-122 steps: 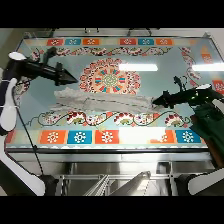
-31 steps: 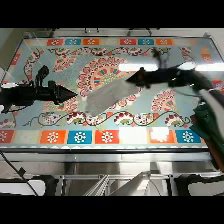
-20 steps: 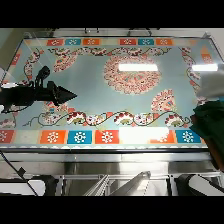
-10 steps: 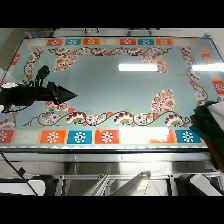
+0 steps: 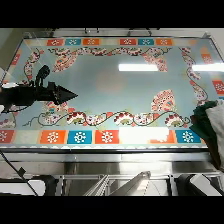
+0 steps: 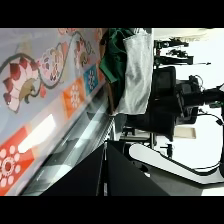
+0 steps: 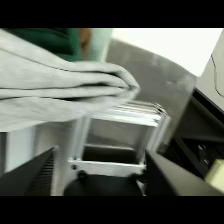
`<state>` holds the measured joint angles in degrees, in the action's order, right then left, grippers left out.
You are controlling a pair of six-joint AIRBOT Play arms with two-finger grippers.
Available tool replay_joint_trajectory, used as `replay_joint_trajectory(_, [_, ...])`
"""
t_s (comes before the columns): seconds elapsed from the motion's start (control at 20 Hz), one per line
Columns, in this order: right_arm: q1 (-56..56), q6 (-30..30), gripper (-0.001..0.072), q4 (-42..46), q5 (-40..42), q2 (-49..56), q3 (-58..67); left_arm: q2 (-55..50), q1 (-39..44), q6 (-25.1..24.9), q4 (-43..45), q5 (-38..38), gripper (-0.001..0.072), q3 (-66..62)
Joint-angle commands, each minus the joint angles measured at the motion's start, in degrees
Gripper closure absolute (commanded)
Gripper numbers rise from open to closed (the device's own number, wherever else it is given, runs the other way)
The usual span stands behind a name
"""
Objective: Fold the shirts.
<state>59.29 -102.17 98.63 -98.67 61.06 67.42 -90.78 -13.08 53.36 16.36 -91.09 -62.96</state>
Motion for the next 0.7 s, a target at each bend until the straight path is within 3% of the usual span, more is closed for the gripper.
replay_joint_trajectory(0.0, [-4.46, 0.17, 0.0537, -13.20, 4.28, 0.04, 6.91, 0.02, 0.07, -0.02, -3.63, -0.22, 0.0693, -0.17])
replay_joint_trajectory(0.05, [-7.26, 0.20, 0.0699, -19.91, 7.43, -0.02, 8.55, 0.31, -0.09, -0.02, -8.00, -0.55, 0.0701, -0.17])
replay_joint_trajectory(0.15, [-13.20, 0.57, 0.0699, -30.93, 13.92, -0.98, 8.94, 2.36, -0.96, -0.42, -12.81, 0.70, 0.0701, -0.90])
replay_joint_trajectory(0.25, [-22.18, 1.99, 0.0699, -37.03, 18.25, -2.27, 8.72, 5.86, -1.77, -0.24, -9.51, 1.03, 0.0702, -2.97])
replay_joint_trajectory(0.45, [-47.93, 4.57, 0.0700, -37.83, 24.41, -6.84, 2.05, 19.08, -0.24, 1.77, 4.70, 1.97, 0.0701, -0.68])
replay_joint_trajectory(0.65, [-74.71, 6.19, 0.0700, -38.05, 37.59, -11.98, -18.40, 33.24, 6.23, 1.77, 8.31, 2.84, 0.0698, 16.96])
